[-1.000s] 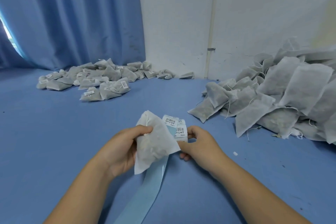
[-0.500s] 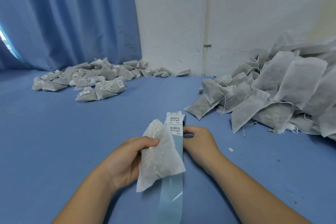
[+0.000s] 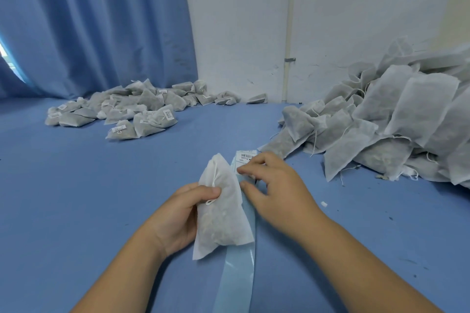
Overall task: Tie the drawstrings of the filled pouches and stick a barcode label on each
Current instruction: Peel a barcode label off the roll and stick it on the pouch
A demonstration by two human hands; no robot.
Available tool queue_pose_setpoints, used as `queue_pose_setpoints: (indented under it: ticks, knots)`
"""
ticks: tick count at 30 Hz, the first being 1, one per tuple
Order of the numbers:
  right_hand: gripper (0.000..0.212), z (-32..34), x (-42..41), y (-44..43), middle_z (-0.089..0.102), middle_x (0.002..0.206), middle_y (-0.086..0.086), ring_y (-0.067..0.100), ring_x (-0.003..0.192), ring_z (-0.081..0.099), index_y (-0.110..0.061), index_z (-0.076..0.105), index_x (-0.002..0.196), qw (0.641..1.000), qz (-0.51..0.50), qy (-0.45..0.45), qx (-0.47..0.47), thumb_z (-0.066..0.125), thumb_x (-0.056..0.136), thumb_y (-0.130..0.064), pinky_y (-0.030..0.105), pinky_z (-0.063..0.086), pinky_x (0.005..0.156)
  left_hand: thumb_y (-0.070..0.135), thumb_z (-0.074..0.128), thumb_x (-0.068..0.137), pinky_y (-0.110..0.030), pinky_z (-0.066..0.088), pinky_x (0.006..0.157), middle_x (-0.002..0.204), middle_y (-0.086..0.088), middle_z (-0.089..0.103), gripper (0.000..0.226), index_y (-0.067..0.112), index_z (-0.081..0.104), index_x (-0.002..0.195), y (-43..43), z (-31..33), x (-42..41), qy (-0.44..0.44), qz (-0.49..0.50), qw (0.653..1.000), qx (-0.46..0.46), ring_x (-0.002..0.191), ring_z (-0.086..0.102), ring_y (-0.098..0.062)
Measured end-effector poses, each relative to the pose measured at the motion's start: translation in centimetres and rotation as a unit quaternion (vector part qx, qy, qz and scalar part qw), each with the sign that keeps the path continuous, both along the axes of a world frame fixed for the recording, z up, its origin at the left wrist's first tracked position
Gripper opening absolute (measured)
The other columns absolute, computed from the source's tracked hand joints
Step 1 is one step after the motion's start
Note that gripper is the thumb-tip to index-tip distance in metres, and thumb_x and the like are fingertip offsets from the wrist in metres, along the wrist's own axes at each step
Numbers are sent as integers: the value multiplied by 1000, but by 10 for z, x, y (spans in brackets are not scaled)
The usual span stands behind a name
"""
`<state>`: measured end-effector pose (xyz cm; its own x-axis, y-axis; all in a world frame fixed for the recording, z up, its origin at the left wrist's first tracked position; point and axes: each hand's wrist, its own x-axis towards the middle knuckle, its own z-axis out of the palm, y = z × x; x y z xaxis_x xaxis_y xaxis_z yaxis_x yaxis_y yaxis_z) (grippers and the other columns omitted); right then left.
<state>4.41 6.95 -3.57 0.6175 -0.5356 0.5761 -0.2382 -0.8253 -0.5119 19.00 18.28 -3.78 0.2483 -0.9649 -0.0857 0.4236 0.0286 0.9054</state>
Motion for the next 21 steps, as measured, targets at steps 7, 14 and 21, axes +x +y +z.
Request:
queue_pose_setpoints:
  ticks: [7, 14, 21]
  knots:
    - [21, -5, 5, -2, 55, 101, -12, -4, 82, 52, -20, 73, 105, 994, -20, -51, 91, 72, 84, -21, 1, 37, 75, 10, 63, 73, -30, 58, 65, 81, -15, 66, 16, 1, 69, 84, -3, -1, 3, -38, -1, 999, 19, 72, 68, -24]
    - [16, -7, 8, 0, 51, 88, -17, -14, 78, 50, -18, 75, 95, 995, -23, -56, 85, 74, 81, -12, 3, 38, 72, 13, 63, 74, -30, 57, 61, 78, -12, 69, 13, 7, 75, 76, -5, -1, 4, -45, 24, 999, 11, 70, 70, -22]
    - [8, -1, 5, 0, 59, 91, -13, -1, 83, 51, -23, 72, 91, 997, -35, -20, 61, 70, 83, -25, 6, 37, 70, 14, 63, 74, -30, 57, 61, 78, -12, 68, 14, 8, 75, 75, -1, 1, 5, -53, 16, 998, -1, 70, 69, -23]
